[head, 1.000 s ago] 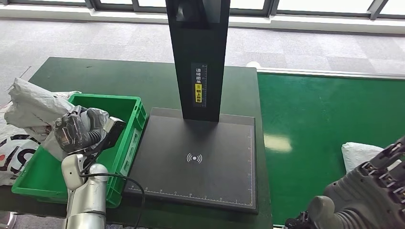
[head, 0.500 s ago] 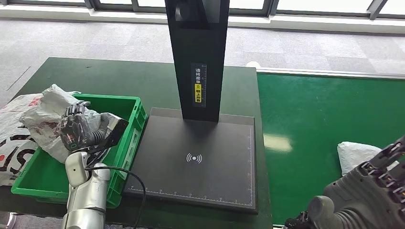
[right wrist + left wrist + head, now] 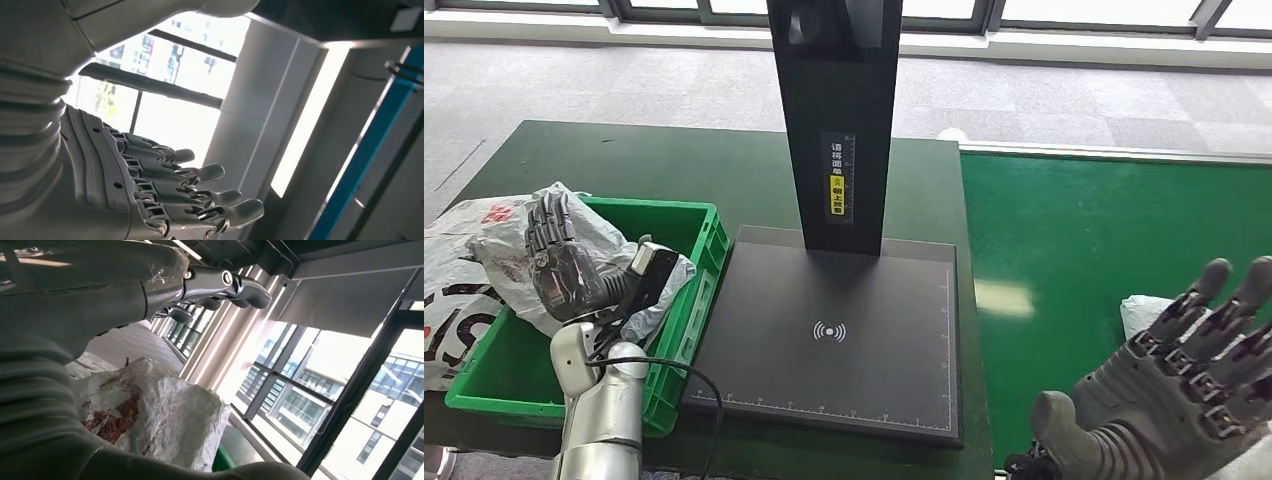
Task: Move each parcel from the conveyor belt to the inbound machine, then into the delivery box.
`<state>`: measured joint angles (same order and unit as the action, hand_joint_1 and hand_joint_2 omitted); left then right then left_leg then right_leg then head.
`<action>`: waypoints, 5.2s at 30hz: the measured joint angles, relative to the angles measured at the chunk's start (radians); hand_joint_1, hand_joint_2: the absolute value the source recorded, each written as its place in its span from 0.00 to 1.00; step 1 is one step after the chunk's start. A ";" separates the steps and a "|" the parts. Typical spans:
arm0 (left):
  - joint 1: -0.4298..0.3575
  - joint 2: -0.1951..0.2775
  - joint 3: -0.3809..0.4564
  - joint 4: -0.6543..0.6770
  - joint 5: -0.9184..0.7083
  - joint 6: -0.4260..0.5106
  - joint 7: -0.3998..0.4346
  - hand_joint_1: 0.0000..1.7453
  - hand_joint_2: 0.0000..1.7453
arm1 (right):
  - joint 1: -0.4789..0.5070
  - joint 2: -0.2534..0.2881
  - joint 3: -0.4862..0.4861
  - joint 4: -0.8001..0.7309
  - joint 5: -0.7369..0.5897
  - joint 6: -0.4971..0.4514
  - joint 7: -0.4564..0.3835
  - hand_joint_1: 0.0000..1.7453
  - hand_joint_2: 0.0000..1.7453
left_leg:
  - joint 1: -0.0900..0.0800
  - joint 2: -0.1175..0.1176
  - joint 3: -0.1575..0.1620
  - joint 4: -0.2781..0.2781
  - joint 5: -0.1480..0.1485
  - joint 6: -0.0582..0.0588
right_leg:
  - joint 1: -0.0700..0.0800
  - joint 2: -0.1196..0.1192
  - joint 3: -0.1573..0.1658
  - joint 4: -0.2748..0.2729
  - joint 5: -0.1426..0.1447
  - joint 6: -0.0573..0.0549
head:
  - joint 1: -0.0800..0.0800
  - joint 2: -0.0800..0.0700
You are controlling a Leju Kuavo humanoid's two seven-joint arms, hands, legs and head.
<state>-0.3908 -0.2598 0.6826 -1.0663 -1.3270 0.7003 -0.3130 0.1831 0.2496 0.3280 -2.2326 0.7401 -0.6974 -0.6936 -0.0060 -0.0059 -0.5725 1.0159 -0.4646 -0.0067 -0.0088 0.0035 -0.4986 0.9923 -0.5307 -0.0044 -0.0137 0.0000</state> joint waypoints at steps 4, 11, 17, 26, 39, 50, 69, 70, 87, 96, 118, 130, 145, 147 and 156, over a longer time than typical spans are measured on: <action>0.005 -0.027 0.008 -0.014 0.052 0.000 -0.101 0.00 0.00 | 0.009 0.000 -0.019 0.137 0.032 0.000 0.000 0.00 1.00 | 0.000 -0.001 0.001 0.000 0.000 0.000 | 0.000 -0.001 0.002 0.000 0.000 0.000 | 0.000 0.000; 0.038 -0.068 -0.005 -0.090 0.322 0.000 -0.209 0.00 0.00 | 0.062 -0.001 -0.057 0.352 0.190 0.000 0.080 0.00 1.00 | 0.000 -0.001 0.001 0.000 0.000 0.000 | 0.000 -0.001 0.001 0.000 0.000 0.000 | 0.000 0.000; 0.065 -0.077 -0.036 -0.128 0.415 0.000 -0.247 0.00 0.00 | 0.084 -0.003 -0.062 0.387 0.215 0.000 0.109 0.00 1.00 | 0.000 -0.001 0.001 0.000 -0.001 0.000 | 0.000 -0.001 0.000 0.000 -0.001 0.000 | 0.000 0.000; 0.162 -0.071 -0.278 -0.216 0.898 -0.137 -0.383 0.00 0.00 | 0.115 0.023 -0.184 0.396 0.417 -0.002 0.240 0.00 1.00 | -0.001 -0.002 0.000 0.000 -0.001 0.001 | -0.001 -0.002 0.001 -0.001 -0.001 0.000 | 0.000 0.000; 0.357 -0.011 -0.735 -0.407 1.057 -0.287 -0.390 0.00 0.00 | 0.024 -0.007 -0.561 0.581 0.650 0.047 0.496 0.00 1.00 | -0.002 -0.001 0.000 0.000 -0.002 0.003 | -0.002 -0.001 0.000 -0.002 -0.001 0.001 | 0.000 0.000; 0.392 -0.005 -0.748 -0.446 1.028 -0.294 -0.390 0.00 0.00 | -0.080 -0.083 -0.654 0.747 0.694 0.252 0.688 0.00 1.00 | -0.001 0.000 0.001 0.000 -0.002 0.003 | -0.001 0.000 0.001 -0.002 -0.001 0.001 | 0.000 0.000; 0.383 0.003 -0.749 -0.431 1.026 -0.296 -0.390 0.00 0.00 | -0.200 -0.206 -0.775 1.120 0.757 0.309 0.863 0.00 1.00 | -0.002 -0.001 0.000 0.000 -0.002 0.003 | -0.002 -0.001 0.000 -0.002 0.000 0.002 | 0.000 0.000; 0.383 0.003 -0.749 -0.431 1.026 -0.296 -0.390 0.00 0.00 | -0.202 -0.206 -0.783 1.127 0.758 0.307 0.864 0.00 1.00 | -0.002 -0.001 0.000 0.000 -0.002 0.003 | -0.002 -0.001 0.000 -0.002 0.000 0.002 | 0.000 0.000; 0.391 0.004 -0.748 -0.428 1.036 -0.291 -0.390 0.00 0.00 | -0.223 -0.212 -0.835 1.102 0.666 0.239 0.838 0.00 1.00 | -0.002 -0.001 0.000 0.001 -0.002 0.004 | -0.002 -0.001 0.001 -0.002 0.000 0.002 | 0.000 0.000; 0.391 0.005 -0.748 -0.428 1.083 -0.270 -0.390 0.00 0.00 | -0.188 -0.204 -0.838 0.942 0.552 0.076 0.745 0.00 1.00 | -0.002 -0.001 0.000 0.001 -0.002 0.004 | -0.002 -0.001 0.000 -0.002 0.000 0.002 | 0.000 0.000; 0.354 0.009 -0.741 -0.398 1.089 -0.305 -0.389 0.00 0.00 | -0.170 -0.207 -0.880 1.016 0.695 0.467 0.862 0.00 1.00 | -0.002 -0.001 0.000 0.001 -0.002 0.004 | -0.002 -0.001 0.000 -0.002 0.000 0.002 | 0.000 0.000; 0.347 0.009 -0.741 -0.376 1.089 -0.306 -0.389 0.00 0.00 | -0.196 -0.207 -0.895 1.081 0.721 0.505 0.856 0.00 1.00 | -0.002 -0.001 0.001 0.001 -0.002 0.004 | -0.002 -0.001 0.002 -0.003 0.000 0.002 | 0.000 0.000; 0.282 0.009 -0.741 -0.316 1.104 -0.334 -0.389 0.00 0.00 | -0.250 -0.194 -0.897 1.204 0.736 0.584 0.695 1.00 1.00 | 0.013 0.016 0.014 0.001 -0.004 0.005 | 0.012 0.014 0.018 -0.018 0.009 0.002 | 0.001 0.000; 0.279 0.009 -0.741 -0.311 1.103 -0.337 -0.389 0.00 0.00 | -0.243 -0.188 -0.895 1.188 0.737 0.582 0.684 1.00 1.00 | 0.014 0.016 0.017 0.001 -0.004 0.006 | 0.013 0.014 0.021 -0.019 0.010 0.003 | 0.001 0.000; 0.286 0.010 -0.741 -0.311 1.096 -0.341 -0.389 0.00 0.00 | -0.172 -0.134 -0.831 1.037 0.678 0.464 0.639 1.00 1.00 | 0.012 0.014 0.013 0.001 -0.004 0.005 | 0.012 0.012 0.019 -0.017 0.010 0.003 | 0.001 0.000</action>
<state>-0.1043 -0.2502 -0.0584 -1.3774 -0.2313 0.3591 -0.7019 0.0108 0.1161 -0.5034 -1.1959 1.4181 -0.2337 -0.0543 0.0065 0.0080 -0.5593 1.0168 -0.4684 -0.0013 0.0037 0.0158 -0.4796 0.9749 -0.5209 -0.0012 -0.0130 0.0000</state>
